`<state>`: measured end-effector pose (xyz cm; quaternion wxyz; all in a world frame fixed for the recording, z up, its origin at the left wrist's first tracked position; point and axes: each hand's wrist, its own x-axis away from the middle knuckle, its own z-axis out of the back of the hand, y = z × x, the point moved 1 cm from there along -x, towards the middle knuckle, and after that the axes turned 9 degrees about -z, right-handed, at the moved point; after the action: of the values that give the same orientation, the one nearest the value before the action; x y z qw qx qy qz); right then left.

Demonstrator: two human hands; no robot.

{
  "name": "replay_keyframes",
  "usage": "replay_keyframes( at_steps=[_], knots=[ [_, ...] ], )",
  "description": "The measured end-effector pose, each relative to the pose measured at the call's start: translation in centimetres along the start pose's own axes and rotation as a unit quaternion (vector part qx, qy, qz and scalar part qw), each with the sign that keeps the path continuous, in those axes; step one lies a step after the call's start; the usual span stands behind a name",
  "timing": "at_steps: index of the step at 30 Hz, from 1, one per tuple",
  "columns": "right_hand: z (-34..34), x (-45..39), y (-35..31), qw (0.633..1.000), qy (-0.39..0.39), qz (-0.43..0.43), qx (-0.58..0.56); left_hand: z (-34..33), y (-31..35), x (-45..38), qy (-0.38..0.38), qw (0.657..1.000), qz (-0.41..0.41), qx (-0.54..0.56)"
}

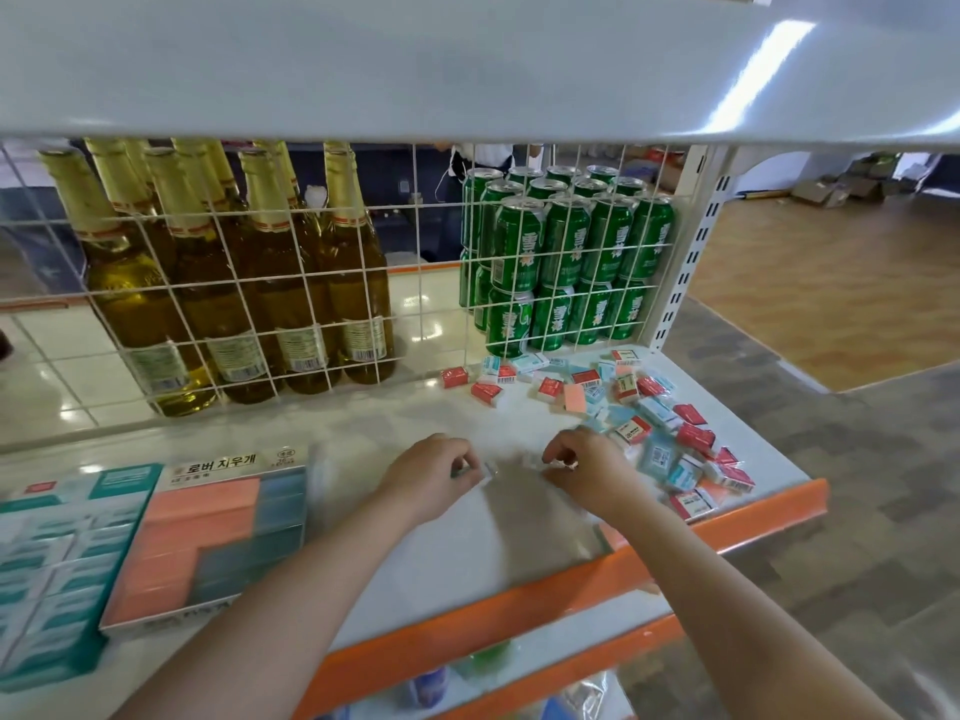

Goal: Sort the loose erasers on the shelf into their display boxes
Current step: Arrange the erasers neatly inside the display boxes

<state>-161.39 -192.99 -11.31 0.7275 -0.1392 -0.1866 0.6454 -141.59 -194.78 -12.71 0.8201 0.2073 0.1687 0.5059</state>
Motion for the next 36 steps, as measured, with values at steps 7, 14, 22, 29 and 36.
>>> replay_keyframes(
  at_steps=[7, 14, 22, 29, 36],
  knots=[
    [0.3, 1.3, 0.4, 0.998, -0.003, -0.061, 0.019, 0.0, -0.3, 0.0, -0.021, 0.999, 0.049, 0.005],
    [0.3, 1.9, 0.4, 0.996, -0.005, -0.089, 0.031, 0.5, -0.6, 0.8, -0.020, 0.995, 0.092, 0.028],
    [0.0, 2.2, 0.1, 0.994, 0.019, -0.107, 0.001, 0.1, -0.6, 2.0, -0.007, 0.996, 0.070, 0.049],
    [-0.1, 2.1, -0.2, 0.992, 0.001, -0.122, 0.018, 0.6, -0.5, 2.1, -0.072, 0.997, 0.007, -0.035],
    [-0.2, 2.4, -0.4, 0.989, 0.004, -0.147, 0.012, 1.0, -0.1, 1.2, -0.103, 0.993, -0.025, -0.043]
  ],
)
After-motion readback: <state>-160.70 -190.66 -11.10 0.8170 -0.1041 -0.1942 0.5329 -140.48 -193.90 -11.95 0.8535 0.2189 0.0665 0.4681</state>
